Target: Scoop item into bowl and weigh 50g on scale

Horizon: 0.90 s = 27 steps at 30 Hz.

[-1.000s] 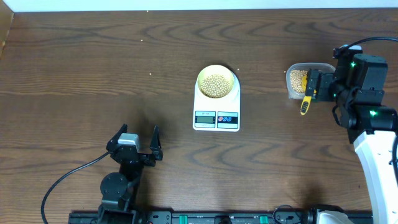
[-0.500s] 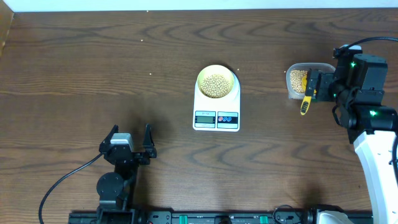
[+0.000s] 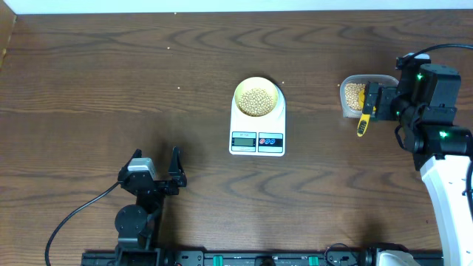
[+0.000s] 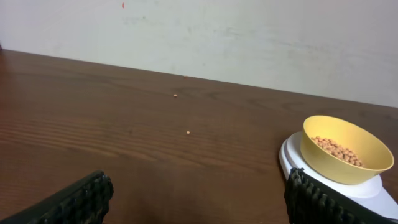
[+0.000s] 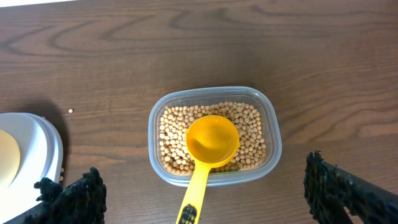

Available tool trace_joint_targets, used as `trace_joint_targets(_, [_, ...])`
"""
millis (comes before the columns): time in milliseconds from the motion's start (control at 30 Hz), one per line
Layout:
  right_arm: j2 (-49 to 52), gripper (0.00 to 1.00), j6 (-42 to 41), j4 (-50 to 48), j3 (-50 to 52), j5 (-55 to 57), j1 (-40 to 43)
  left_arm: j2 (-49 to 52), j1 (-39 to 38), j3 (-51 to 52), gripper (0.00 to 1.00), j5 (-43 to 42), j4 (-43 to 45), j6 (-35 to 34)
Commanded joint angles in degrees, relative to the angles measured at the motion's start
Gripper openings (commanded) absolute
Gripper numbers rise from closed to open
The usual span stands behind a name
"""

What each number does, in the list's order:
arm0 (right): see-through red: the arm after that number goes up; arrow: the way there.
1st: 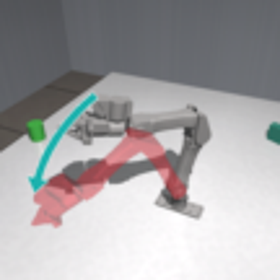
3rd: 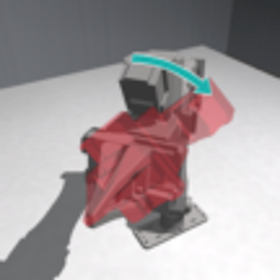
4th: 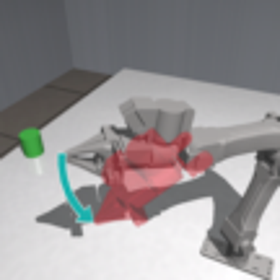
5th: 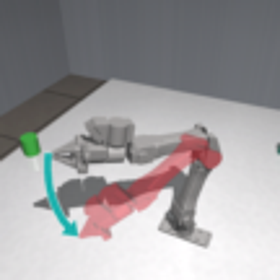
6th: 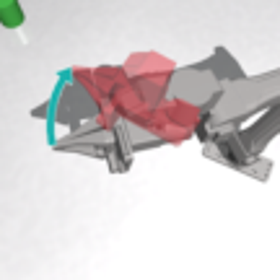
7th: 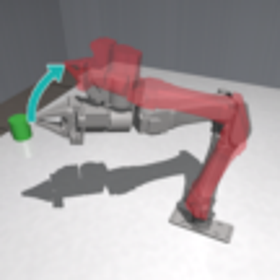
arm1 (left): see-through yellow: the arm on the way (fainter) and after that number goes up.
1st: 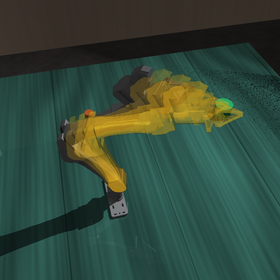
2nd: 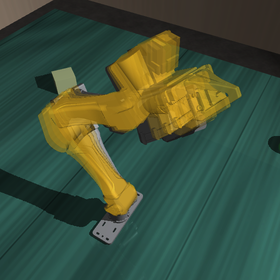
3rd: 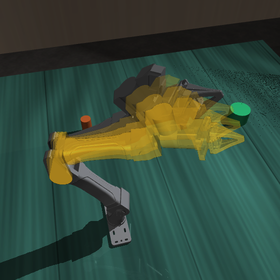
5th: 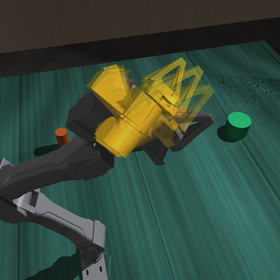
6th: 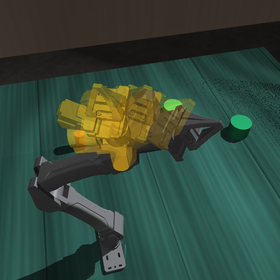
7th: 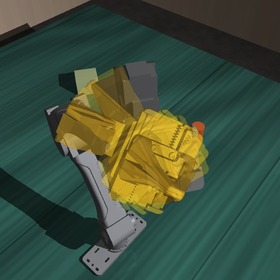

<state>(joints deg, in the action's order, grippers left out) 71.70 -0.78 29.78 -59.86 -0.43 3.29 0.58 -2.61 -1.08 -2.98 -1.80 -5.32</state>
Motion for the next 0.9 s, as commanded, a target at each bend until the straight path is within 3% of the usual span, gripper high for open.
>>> trace_joint_targets(0, [0.04, 0.99, 0.63, 0.02, -0.09, 0.24, -0.39, -0.52, 0.31, 0.85, 0.9, 1.11, -2.71, 3.76])
trace_joint_targets(400, [0.04, 0.99, 0.63, 0.02, -0.09, 0.24, -0.39, -0.5, 0.31, 0.85, 0.9, 1.29, -2.82, 8.92])
trace_joint_targets(667, [0.04, 0.99, 0.63, 0.02, -0.09, 0.24, -0.39, -0.5, 0.31, 0.85, 0.9, 0.83, -2.67, 7.67])
trace_joint_targets(767, [0.04, 0.99, 0.63, 0.02, -0.09, 0.24, -0.39, -0.5, 0.28, 0.85, 0.91, -0.2, -2.43, 2.43])
trace_joint_targets(867, [0.04, 0.99, 0.63, 0.02, -0.09, 0.24, -0.39, -0.52, 0.31, 0.85, 0.91, -0.17, -2.1, 2.23])
